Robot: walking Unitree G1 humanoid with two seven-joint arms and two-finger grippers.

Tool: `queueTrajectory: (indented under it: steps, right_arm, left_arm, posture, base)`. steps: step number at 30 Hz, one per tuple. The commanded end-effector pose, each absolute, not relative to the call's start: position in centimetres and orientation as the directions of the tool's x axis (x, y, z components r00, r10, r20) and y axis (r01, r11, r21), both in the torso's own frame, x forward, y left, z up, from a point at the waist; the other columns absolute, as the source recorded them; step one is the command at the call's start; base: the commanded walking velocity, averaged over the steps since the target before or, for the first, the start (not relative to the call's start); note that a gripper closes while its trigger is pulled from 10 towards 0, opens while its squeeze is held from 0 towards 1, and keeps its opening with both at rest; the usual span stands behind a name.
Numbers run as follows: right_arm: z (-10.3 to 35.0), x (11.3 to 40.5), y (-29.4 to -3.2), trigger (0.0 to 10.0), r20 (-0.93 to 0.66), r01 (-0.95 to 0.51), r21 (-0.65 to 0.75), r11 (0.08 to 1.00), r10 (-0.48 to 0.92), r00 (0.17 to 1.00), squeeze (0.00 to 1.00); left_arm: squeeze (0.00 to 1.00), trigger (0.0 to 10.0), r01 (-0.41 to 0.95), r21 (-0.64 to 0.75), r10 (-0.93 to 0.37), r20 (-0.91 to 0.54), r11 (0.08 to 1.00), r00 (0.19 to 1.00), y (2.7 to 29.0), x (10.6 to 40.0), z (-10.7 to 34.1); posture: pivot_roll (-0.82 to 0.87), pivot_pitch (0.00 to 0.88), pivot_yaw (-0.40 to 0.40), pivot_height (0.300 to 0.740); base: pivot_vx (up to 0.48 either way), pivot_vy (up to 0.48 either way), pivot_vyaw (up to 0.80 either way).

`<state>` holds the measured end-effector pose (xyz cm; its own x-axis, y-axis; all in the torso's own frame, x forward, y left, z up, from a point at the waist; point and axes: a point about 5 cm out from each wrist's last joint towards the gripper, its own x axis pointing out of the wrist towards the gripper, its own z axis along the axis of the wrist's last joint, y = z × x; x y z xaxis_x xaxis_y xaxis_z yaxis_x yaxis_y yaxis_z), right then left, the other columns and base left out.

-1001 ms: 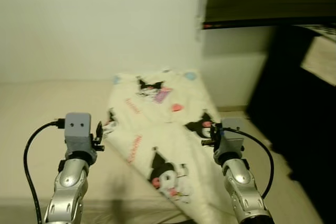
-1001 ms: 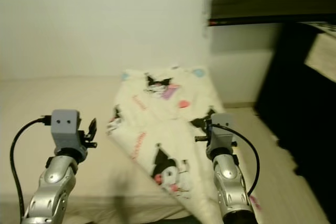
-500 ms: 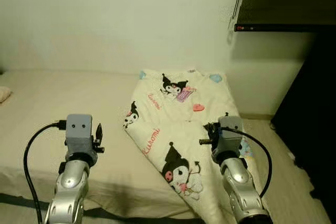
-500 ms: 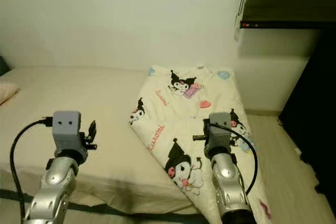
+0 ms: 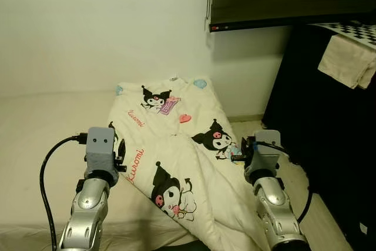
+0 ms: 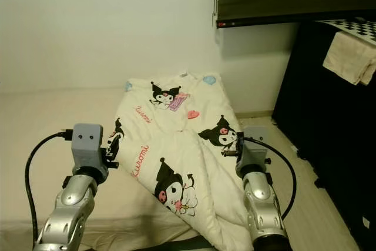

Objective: Clean up the room

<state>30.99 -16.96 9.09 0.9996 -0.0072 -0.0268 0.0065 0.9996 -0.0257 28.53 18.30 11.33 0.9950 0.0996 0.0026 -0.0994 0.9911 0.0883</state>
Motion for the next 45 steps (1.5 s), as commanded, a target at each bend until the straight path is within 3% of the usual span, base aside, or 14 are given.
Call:
queueTrajectory:
  steps: [1, 13, 33, 45]
  right_arm:
    - [8.7, 31.0, -16.8, 10.0, -0.060, 0.002, -0.025, 1.000, -0.003, 0.998, 0.00]
    - [9.0, 31.3, -17.6, 10.0, -0.068, 0.016, -0.030, 0.999, -0.018, 0.998, 0.00]
    - [9.1, 31.1, -18.1, 10.0, -0.064, 0.027, -0.031, 0.999, -0.029, 0.997, 0.00]
    - [9.0, 31.0, -18.2, 10.0, -0.061, 0.032, -0.031, 0.999, -0.034, 0.998, 0.00]
  left_arm:
    - [0.00, 10.0, -0.112, 0.094, 0.115, -0.027, 0.989, 0.993, 18.5, 28.5, 10.9]
    - [0.00, 10.0, -0.106, 0.085, 0.110, -0.048, 0.991, 0.993, 17.9, 28.6, 10.4]
    - [0.00, 10.0, -0.102, 0.077, 0.107, -0.070, 0.992, 0.992, 18.4, 28.0, 9.9]
    - [0.00, 10.0, -0.079, 0.078, 0.085, -0.069, 0.994, 0.994, 17.6, 28.1, 10.0]
  posture:
    - [-0.05, 0.020, 0.042, 0.740]
    - [-0.07, 0.032, 0.039, 0.725]
    - [-0.06, 0.042, 0.043, 0.640]
    - [-0.06, 0.046, 0.048, 0.615]
  base:
    - [0.000, 0.000, 0.00]
    - [0.000, 0.000, 0.00]
    - [0.000, 0.000, 0.00]
    - [0.000, 0.000, 0.00]
